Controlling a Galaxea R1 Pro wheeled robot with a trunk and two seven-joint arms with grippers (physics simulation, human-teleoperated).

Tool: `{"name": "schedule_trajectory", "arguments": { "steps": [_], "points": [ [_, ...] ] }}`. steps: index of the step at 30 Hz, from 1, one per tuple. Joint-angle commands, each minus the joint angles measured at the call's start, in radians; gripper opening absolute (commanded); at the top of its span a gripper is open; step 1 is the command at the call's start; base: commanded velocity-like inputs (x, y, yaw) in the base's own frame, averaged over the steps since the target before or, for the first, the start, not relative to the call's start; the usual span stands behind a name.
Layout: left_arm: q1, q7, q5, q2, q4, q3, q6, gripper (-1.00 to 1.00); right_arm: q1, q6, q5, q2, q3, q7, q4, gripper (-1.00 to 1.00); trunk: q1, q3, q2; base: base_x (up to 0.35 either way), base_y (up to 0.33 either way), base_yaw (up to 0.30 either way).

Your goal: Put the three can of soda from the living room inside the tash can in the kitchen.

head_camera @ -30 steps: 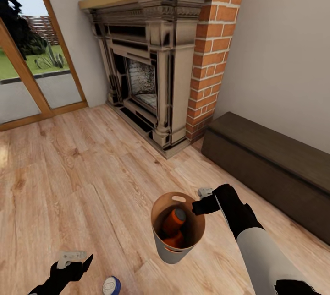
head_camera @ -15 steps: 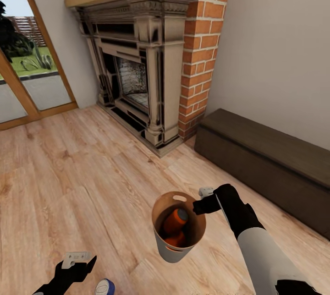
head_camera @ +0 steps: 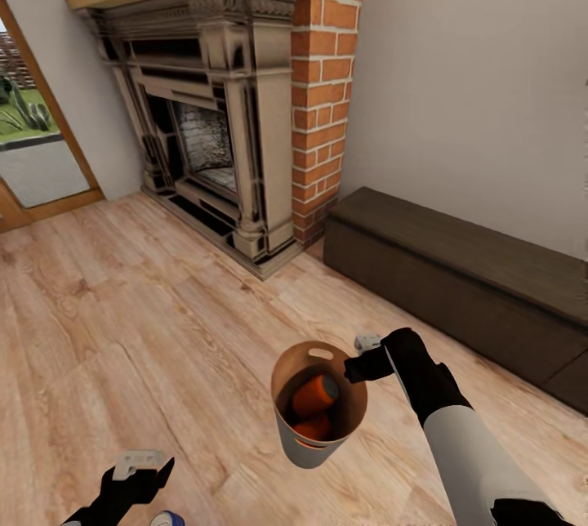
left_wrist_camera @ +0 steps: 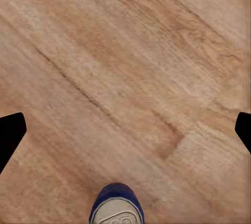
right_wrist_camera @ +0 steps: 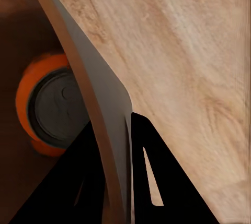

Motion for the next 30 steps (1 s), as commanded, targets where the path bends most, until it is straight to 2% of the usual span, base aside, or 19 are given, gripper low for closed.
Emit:
{"name": "schedule_trajectory", "arguments": {
  "steps": [1,7,13,30],
  "points": [
    [0.0,0.0,0.0,0.0,0.0,0.0,0.001,1.0,0.0,0.01,-0.027,0.0,0.0,0.006,0.0,-1.0,0.004,-0.003,-0.007,0.0,0.0,-0.14],
    [-0.003,0.005,-0.006,0.0,0.018,-0.001,0.008,1.0,0.0,0.01,-0.027,0.0,-0.001,0.006,-0.001,-1.0,0.027,-0.021,-0.049,0.0,0.0,-0.04],
    [-0.005,0.037,-0.005,0.0,0.038,-0.006,0.003,1.0,0.0,0.01,-0.028,-0.001,-0.002,0.006,-0.002,-1.0,0.05,-0.04,-0.091,0.0,0.0,-0.005],
    [-0.005,0.044,-0.005,0.0,0.043,-0.01,-0.001,1.0,0.0,0.01,-0.028,0.001,0.001,0.006,-0.002,-1.0,0.115,-0.093,-0.21,0.0,0.0,0.0]
  ]
}}
